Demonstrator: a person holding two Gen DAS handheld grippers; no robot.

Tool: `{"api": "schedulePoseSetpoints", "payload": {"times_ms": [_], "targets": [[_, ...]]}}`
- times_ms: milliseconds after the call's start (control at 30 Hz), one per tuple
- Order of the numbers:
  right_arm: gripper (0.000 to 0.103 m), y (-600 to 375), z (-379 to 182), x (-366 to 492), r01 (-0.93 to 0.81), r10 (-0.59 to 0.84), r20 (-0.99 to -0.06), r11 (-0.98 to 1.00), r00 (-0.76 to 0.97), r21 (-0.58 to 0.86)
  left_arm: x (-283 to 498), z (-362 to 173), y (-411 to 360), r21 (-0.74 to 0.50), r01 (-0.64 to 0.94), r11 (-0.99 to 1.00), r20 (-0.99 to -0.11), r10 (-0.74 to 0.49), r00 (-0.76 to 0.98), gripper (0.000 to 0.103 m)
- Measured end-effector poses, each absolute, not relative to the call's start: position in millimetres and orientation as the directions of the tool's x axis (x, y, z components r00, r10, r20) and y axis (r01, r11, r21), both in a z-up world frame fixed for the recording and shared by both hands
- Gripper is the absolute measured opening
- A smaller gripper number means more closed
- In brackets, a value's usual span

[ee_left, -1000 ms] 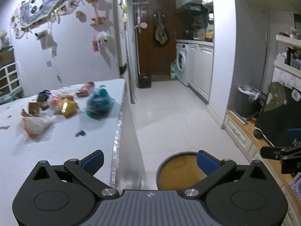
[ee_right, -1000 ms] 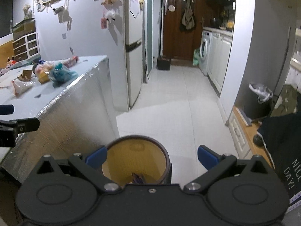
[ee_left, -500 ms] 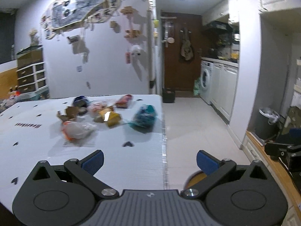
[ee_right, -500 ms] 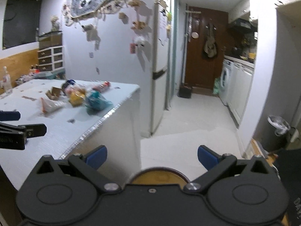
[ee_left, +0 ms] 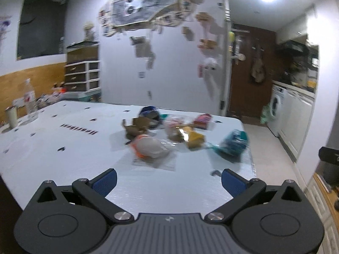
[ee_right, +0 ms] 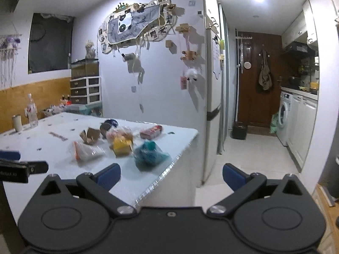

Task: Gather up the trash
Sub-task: 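Move both open tools back toward the table of trash, then grasp the teal-wrapped bag with the right tool while the left tool grasps the orange-trimmed clear bag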

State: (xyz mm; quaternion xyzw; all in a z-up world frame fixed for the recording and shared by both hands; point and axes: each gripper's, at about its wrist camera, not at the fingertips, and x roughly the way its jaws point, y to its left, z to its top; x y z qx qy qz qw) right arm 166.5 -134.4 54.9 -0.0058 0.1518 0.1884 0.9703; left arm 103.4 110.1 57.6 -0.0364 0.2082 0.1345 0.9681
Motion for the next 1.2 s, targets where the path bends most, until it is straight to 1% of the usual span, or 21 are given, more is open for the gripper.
{"api": "schedulePoseSetpoints", "payload": {"times_ms": [133, 233, 300, 367, 500, 567, 700, 800, 900, 933, 1000, 1067, 1133, 1200], "targets": [[0.103, -119, 56, 191, -0.380, 0.379, -0.287, 0.923, 0.879, 0.057, 113, 52, 130, -0.028, -0.312, 0.950, -0.431, 0.270, 0.861, 0.103], [0.103, -105, 51, 213, -0.415, 0.414, -0.255, 0.908, 0.874, 0.056, 122, 49, 142, -0.033, -0.328, 0.944, -0.437, 0.281, 0.854, 0.103], [0.103, -91, 45, 226, -0.457, 0.451, -0.233, 0.889, 0.862, 0.032, 127, 47, 150, -0.053, -0.317, 0.947, -0.433, 0.264, 0.862, 0.103], [0.103, -80, 39, 240, -0.480, 0.476, -0.215, 0.877, 0.853, 0.036, 134, 45, 155, -0.078, -0.308, 0.948, -0.430, 0.246, 0.869, 0.103], [0.103, -59, 25, 276, -0.487, 0.486, -0.257, 0.871, 0.835, 0.067, 147, 43, 162, -0.079, -0.288, 0.954, -0.425, 0.230, 0.876, 0.103], [0.103, -47, 17, 296, -0.482, 0.475, -0.279, 0.875, 0.834, 0.048, 154, 43, 165, -0.081, -0.280, 0.957, -0.422, 0.222, 0.879, 0.103], [0.103, -30, 1, 329, -0.470, 0.445, -0.315, 0.882, 0.838, -0.005, 172, 43, 178, -0.141, -0.263, 0.955, -0.439, 0.177, 0.881, 0.103], [0.103, -23, -8, 347, -0.495, 0.461, -0.348, 0.869, 0.816, -0.009, 190, 42, 182, -0.114, -0.267, 0.957, -0.451, 0.189, 0.872, 0.103], [0.103, -20, -14, 355, -0.520, 0.484, -0.352, 0.854, 0.801, -0.011, 211, 40, 186, -0.105, -0.247, 0.963, -0.470, 0.170, 0.866, 0.103], [0.101, -18, -16, 357, -0.527, 0.488, -0.359, 0.850, 0.796, -0.013, 219, 38, 188, -0.114, -0.246, 0.963, -0.480, 0.163, 0.862, 0.103], [0.091, -14, -18, 358, -0.529, 0.486, -0.366, 0.848, 0.794, -0.023, 234, 33, 194, -0.154, -0.249, 0.956, -0.511, 0.139, 0.848, 0.103], [0.091, -10, -18, 359, -0.539, 0.491, -0.369, 0.841, 0.789, -0.033, 246, 28, 201, -0.199, -0.268, 0.942, -0.538, 0.123, 0.834, 0.103], [0.088, -6, -19, 359, -0.548, 0.498, -0.371, 0.836, 0.784, -0.035, 252, 25, 205, -0.228, -0.291, 0.929, -0.548, 0.124, 0.827, 0.103], [0.078, -5, -20, 359, -0.541, 0.492, -0.372, 0.840, 0.787, -0.034, 252, 26, 206, -0.254, -0.294, 0.921, -0.530, 0.122, 0.839, 0.103]]}}
